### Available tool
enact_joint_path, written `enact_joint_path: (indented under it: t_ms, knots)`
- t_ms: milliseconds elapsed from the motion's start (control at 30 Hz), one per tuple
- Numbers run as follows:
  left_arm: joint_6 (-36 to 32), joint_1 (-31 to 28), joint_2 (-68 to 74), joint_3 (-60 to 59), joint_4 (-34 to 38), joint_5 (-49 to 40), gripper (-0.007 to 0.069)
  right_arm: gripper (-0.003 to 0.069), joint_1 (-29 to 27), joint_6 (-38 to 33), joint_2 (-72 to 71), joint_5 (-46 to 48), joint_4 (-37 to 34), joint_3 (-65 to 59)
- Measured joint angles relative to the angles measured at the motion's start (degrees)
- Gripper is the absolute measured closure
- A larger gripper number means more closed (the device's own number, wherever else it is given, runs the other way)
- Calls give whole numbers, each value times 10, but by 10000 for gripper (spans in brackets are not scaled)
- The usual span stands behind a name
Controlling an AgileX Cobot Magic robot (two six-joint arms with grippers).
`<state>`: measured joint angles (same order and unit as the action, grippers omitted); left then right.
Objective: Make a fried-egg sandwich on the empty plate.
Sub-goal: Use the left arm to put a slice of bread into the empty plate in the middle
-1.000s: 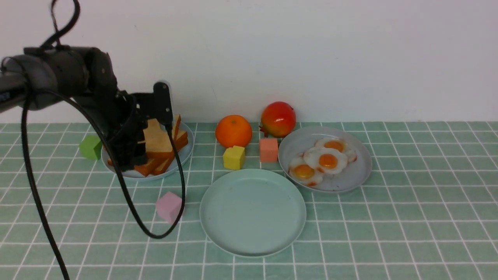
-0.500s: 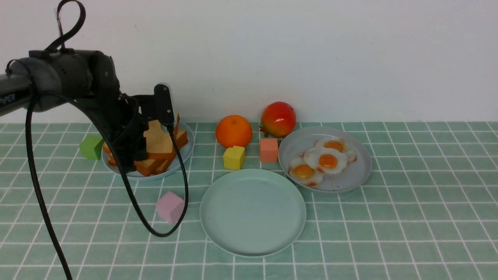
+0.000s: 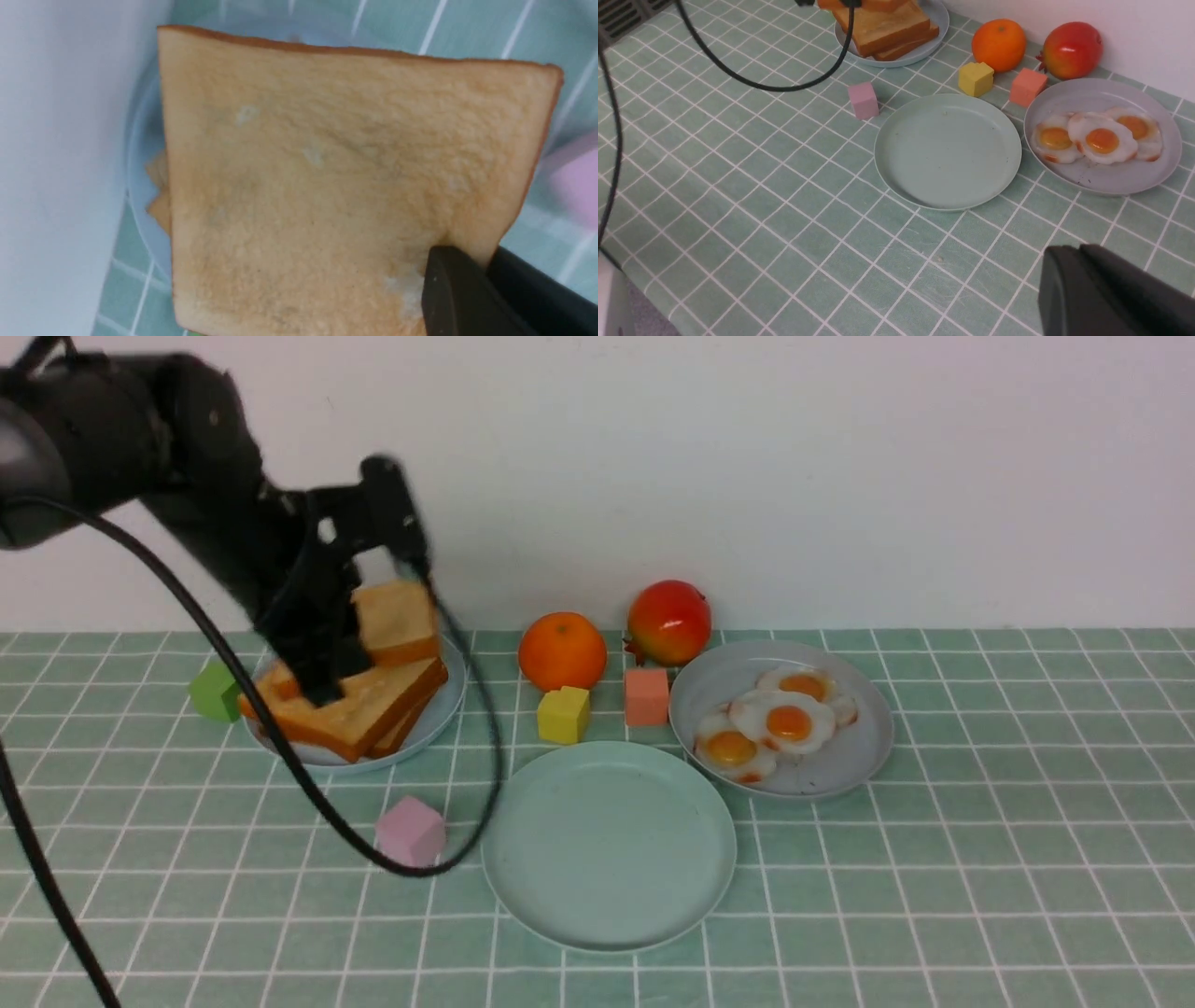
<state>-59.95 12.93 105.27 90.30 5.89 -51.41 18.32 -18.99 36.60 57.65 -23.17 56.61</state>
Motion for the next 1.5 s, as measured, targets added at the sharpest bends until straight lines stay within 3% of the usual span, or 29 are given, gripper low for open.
enact_joint_path:
  t_ms: [133, 200, 300, 433, 567, 900, 1033, 1067, 1167, 1333, 1433, 1500]
  knots:
    - [131, 115, -28, -37, 3, -3, 602, 615, 0, 0, 0, 3, 2, 0]
    - [163, 149, -27, -53, -9, 0, 602, 614, 0, 0, 0, 4, 3, 0]
    - [233, 240, -16, -87, -70, 26, 602, 611, 0, 0, 0, 15, 5, 0]
    - [298, 295, 10, -101, -140, 50, 602, 607, 0, 0, 0, 28, 5, 0]
    - [339, 305, 36, -102, -175, 69, 602, 606, 0, 0, 0, 39, 6, 0]
    - [350, 306, 56, -103, -177, 92, 584, 597, 0, 0, 0, 42, 7, 0]
    - [357, 306, 56, -103, -176, 93, 489, 594, 0, 0, 0, 42, 7, 0]
    - [365, 306, 56, -103, -176, 93, 410, 594, 0, 0, 0, 42, 7, 0]
    - [381, 306, 55, -103, -176, 93, 268, 592, 0, 0, 0, 42, 7, 0]
    - [413, 306, 34, -103, -176, 84, 93, 586, 0, 1, 1, 41, 7, 0]
    - [438, 307, -5, -101, -166, 76, 63, 585, 0, 22, 12, 24, 7, 0]
    - [483, 310, -53, -89, -150, 74, 96, 585, 0, 47, 39, 5, 7, 0]
